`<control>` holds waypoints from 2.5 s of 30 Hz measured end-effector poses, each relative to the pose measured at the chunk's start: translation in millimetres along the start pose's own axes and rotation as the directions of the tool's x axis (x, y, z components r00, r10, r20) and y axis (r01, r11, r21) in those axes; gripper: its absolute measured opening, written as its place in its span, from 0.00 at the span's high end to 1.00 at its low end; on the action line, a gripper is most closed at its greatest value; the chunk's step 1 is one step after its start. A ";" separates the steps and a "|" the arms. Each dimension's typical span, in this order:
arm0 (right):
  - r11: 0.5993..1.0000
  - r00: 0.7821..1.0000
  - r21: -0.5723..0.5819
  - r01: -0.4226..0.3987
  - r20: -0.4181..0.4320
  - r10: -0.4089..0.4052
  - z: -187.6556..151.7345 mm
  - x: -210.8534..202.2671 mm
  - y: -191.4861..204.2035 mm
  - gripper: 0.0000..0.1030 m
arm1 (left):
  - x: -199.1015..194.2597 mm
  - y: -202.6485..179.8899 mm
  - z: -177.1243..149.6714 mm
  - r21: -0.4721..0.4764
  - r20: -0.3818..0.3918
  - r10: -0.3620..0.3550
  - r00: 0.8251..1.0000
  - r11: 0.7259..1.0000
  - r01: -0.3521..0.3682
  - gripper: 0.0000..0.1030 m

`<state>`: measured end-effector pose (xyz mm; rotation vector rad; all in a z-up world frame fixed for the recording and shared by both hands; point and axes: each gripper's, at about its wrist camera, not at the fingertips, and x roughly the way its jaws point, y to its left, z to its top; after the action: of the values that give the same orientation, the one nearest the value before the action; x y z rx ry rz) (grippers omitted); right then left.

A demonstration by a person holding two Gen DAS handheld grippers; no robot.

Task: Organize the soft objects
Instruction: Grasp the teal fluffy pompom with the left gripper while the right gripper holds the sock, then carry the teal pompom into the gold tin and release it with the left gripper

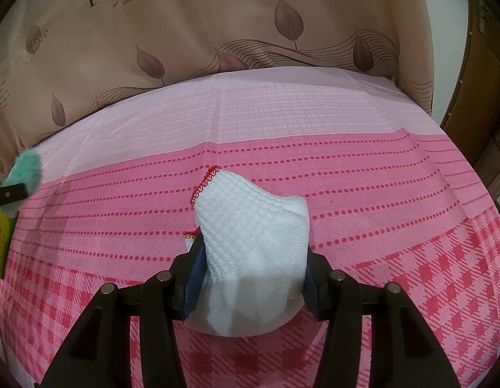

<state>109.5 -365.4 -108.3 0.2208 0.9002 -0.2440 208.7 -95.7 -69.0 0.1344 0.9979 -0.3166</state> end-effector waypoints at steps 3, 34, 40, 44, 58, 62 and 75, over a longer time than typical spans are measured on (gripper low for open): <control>1.000 1.000 0.000 0.001 0.000 -0.001 -0.3 0.1 0.8 0.52 | -18.2 0.6 -7.6 0.007 0.021 0.014 1.000 1.000 -0.014 0.74; 1.000 1.000 -0.006 0.008 0.002 -0.008 -0.9 0.7 2.1 0.52 | -137.0 161.1 -38.6 -0.131 0.105 0.243 0.964 0.965 -0.229 0.74; 1.000 1.000 -0.005 0.008 0.002 -0.008 -0.9 0.9 1.9 0.52 | -136.9 204.1 -38.2 -0.175 0.078 0.298 0.951 0.943 -0.281 0.74; 1.000 1.000 -0.005 0.009 0.002 -0.009 -1.0 1.0 1.6 0.52 | -129.8 230.0 -40.0 -0.208 0.048 0.326 0.944 0.928 -0.309 0.74; 1.000 1.000 -0.007 0.013 0.003 -0.013 -1.8 1.4 0.8 0.52 | -86.4 283.8 -40.2 -0.264 -0.048 0.312 0.949 0.912 -0.313 0.73; 1.000 1.000 -0.008 0.014 0.003 -0.014 -1.8 1.1 0.2 0.52 | -76.2 293.1 -41.3 -0.279 -0.072 0.305 0.950 0.908 -0.313 0.70; 1.000 1.000 -0.008 0.018 0.003 -0.018 -1.7 0.3 -0.3 0.52 | -66.2 295.0 -43.8 -0.250 -0.078 0.331 0.941 0.907 -0.339 0.56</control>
<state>108.3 -365.2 -109.6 0.2052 0.9003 -0.2576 235.4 207.8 -46.5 0.0704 1.0208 0.1343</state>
